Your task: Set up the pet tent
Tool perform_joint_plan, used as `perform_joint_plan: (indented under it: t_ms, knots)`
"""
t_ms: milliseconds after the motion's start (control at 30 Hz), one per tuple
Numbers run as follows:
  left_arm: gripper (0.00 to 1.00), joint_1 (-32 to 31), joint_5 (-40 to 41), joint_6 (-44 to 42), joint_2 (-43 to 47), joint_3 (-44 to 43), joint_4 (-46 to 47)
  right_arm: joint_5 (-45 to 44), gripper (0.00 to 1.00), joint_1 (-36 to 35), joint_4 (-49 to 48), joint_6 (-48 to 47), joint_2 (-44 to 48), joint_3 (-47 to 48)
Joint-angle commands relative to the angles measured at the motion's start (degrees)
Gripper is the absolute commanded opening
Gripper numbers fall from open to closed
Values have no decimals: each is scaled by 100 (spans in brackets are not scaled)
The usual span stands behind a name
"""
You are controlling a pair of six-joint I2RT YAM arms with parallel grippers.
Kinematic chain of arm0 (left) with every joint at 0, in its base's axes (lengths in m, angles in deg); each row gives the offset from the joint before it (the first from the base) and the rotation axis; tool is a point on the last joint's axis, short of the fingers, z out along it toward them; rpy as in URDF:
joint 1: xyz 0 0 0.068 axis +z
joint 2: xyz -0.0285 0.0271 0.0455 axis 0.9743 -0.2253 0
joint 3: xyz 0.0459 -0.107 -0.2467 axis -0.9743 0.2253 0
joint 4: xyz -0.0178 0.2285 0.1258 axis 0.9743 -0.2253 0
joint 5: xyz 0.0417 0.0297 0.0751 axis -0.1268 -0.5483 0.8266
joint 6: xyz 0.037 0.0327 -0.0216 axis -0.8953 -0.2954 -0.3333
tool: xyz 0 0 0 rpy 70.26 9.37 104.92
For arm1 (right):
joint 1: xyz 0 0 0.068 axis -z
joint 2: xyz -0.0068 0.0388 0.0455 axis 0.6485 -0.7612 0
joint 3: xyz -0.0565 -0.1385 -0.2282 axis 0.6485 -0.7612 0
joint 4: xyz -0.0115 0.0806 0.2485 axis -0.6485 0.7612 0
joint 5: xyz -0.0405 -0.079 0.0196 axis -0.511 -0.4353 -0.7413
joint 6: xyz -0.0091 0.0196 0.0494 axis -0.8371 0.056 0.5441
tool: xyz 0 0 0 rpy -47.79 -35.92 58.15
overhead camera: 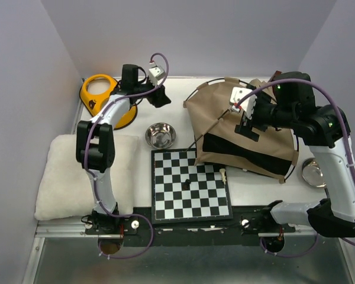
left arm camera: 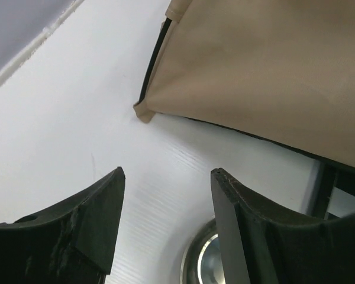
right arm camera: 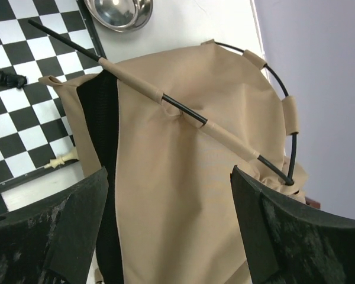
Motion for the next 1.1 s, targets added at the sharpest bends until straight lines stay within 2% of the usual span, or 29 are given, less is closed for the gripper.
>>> perform_joint_plan:
  t_ms: [0, 67, 167, 267, 333, 400, 500, 633, 733, 767, 800, 867, 933, 967, 1067]
  knots:
    - [70, 118, -194, 136, 1415, 667, -31, -92, 91, 189, -271, 614, 145, -311]
    - [70, 136, -421, 243, 1811, 782, -487, -49, 90, 347, -342, 877, 180, -462]
    - [66, 48, -984, 6, 2321, 782, -1733, 258, 89, 558, -238, 1098, 49, -471]
    - [66, -215, -1247, 382, 2840, 1001, -2518, 855, 88, 550, -71, 1028, -74, -506]
    - [66, -478, -1327, 970, 3287, 1457, -2415, 1260, 84, 558, 244, 1089, -276, -410]
    - [66, -820, -1302, 1576, 3727, 1967, -1908, 1542, 83, 550, 308, 1159, -208, -619]
    - [66, -1287, -1187, 2500, 4036, 2469, -1176, 1806, 83, 558, -436, 1598, 336, -1645]
    - [66, -1666, -854, 2608, 3958, 2566, -1245, 2079, 84, 541, -1597, 1434, 1128, -2851]
    - [64, -1675, -940, 2450, 4009, 2785, -1194, 2446, 85, 532, -1775, 433, 1069, -2819]
    - [63, -1631, -1089, 2406, 4167, 3073, -810, 2622, 83, 523, -1732, 117, 955, -2617]
    - [63, -1579, -1229, 2710, 4499, 3581, 38, 2833, 83, 506, -1609, -217, 806, -2354]
    - [67, -1482, -952, 3544, 5272, 4801, 2119, 3106, 82, 375, -1284, -929, 498, -1836]
    - [70, -1438, -730, 3697, 5784, 5743, 3162, 3239, 81, 121, -653, -1937, 243, -1483]
    - [71, -1429, -721, 3662, 5951, 6035, 3497, 3169, 80, -64, -398, -2413, 155, -1429]
    - [73, -1437, -502, 3145, 6294, 6494, 3440, 2810, 79, -608, -245, -3470, 110, -1691]
